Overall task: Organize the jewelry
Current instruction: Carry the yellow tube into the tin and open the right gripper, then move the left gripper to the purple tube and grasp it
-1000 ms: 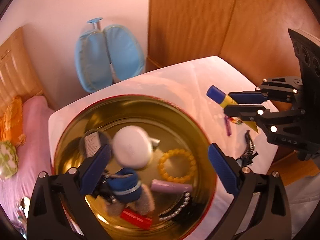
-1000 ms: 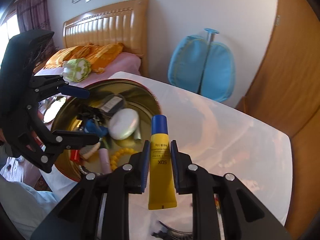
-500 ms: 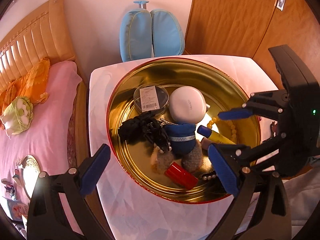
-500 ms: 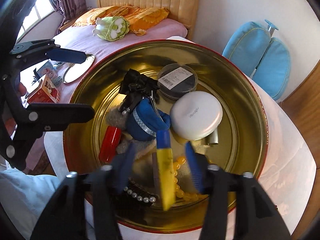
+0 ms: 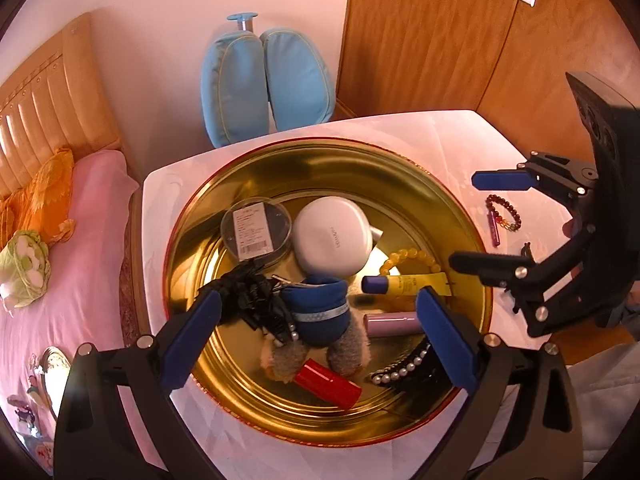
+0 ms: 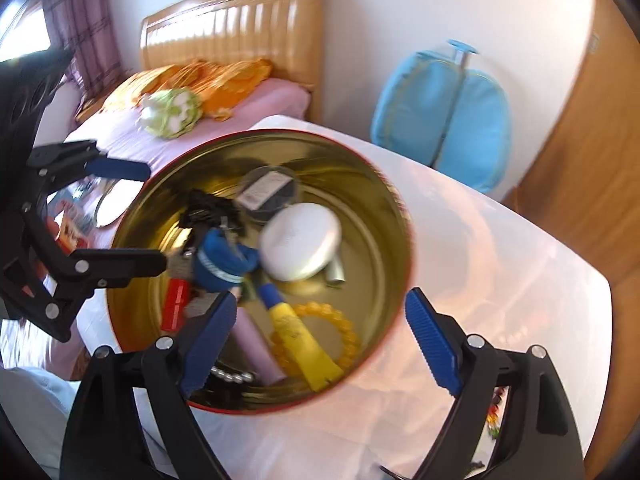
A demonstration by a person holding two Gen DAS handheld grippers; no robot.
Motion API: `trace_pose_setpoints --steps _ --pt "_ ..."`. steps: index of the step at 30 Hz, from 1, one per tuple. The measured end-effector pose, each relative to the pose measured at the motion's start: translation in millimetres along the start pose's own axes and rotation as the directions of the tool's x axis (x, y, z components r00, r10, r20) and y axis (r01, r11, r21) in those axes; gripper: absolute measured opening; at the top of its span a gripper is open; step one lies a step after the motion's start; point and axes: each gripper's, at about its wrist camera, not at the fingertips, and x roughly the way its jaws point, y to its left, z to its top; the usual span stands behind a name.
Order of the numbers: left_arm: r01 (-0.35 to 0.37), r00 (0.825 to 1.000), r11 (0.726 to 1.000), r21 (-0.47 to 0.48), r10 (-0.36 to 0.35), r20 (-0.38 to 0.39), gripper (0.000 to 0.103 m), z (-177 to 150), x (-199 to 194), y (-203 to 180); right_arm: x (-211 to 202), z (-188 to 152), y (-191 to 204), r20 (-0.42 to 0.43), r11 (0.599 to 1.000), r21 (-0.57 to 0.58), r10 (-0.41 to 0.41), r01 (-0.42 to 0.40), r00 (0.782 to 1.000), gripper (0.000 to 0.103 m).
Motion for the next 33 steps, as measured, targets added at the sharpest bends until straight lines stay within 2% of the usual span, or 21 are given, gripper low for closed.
trace_pose_setpoints --steps 5,9,14,19,21,23,27,30,33 --pt "0.066 0.998 0.995 0.072 -0.065 -0.004 0.095 17 9 -34 -18 -19 -47 -0.001 0.988 0.128 -0.088 0.088 0.996 0.088" --pt "0.141 0.99 0.98 0.14 -0.141 -0.009 0.095 31 17 -70 -33 -38 -81 -0.019 0.964 0.219 -0.151 0.151 0.988 0.088" --pt "0.238 0.971 0.936 0.261 -0.238 -0.029 0.095 45 28 -124 -49 -69 -113 -0.056 0.926 0.304 -0.218 0.225 0.974 0.088" --pt "0.303 0.952 0.887 0.347 -0.298 -0.07 0.095 55 45 -176 -60 -104 -137 -0.099 0.885 0.367 -0.269 0.287 0.958 0.088" --pt "0.323 0.946 0.876 0.358 -0.31 -0.095 0.095 58 56 -188 -63 -117 -146 -0.115 0.868 0.394 -0.281 0.303 0.953 0.088" --pt "0.321 0.947 0.879 0.353 -0.298 -0.121 0.095 62 70 -200 -65 -130 -155 -0.133 0.85 0.417 -0.295 0.323 0.946 0.088" --pt "0.288 0.955 0.905 0.313 -0.247 -0.164 0.095 72 100 -215 -67 -150 -173 -0.161 0.826 0.448 -0.302 0.342 0.94 0.088" --pt "0.239 0.962 0.934 0.267 -0.19 -0.198 0.095 77 127 -222 -67 -158 -184 -0.166 0.824 0.452 -0.3 0.343 0.939 0.088" --pt "0.213 0.96 0.946 0.245 -0.156 -0.233 0.095 77 149 -228 -65 -161 -192 -0.16 0.832 0.443 -0.294 0.334 0.942 0.089"
